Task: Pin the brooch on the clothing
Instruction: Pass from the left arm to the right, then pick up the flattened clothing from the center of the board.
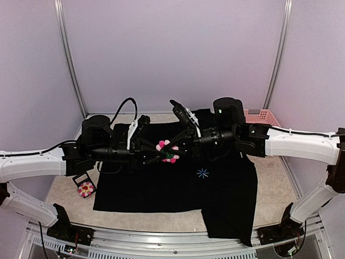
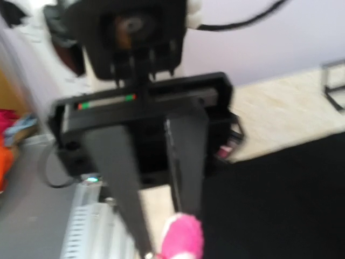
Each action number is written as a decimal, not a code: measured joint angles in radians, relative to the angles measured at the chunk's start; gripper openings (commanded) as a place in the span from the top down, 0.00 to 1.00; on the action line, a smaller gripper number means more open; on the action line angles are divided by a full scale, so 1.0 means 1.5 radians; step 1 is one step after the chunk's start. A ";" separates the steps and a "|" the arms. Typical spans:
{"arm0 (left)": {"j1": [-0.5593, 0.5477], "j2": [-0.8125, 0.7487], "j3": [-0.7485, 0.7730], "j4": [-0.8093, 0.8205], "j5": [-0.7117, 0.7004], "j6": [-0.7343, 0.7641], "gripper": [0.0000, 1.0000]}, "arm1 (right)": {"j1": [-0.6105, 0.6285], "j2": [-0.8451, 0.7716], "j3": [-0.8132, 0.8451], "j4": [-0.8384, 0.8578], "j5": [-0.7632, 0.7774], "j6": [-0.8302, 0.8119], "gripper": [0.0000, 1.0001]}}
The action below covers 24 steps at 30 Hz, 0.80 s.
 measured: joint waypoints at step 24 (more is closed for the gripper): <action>0.100 0.276 -0.082 -0.016 -0.305 -0.156 0.74 | -0.121 -0.092 -0.459 0.095 0.472 0.149 1.00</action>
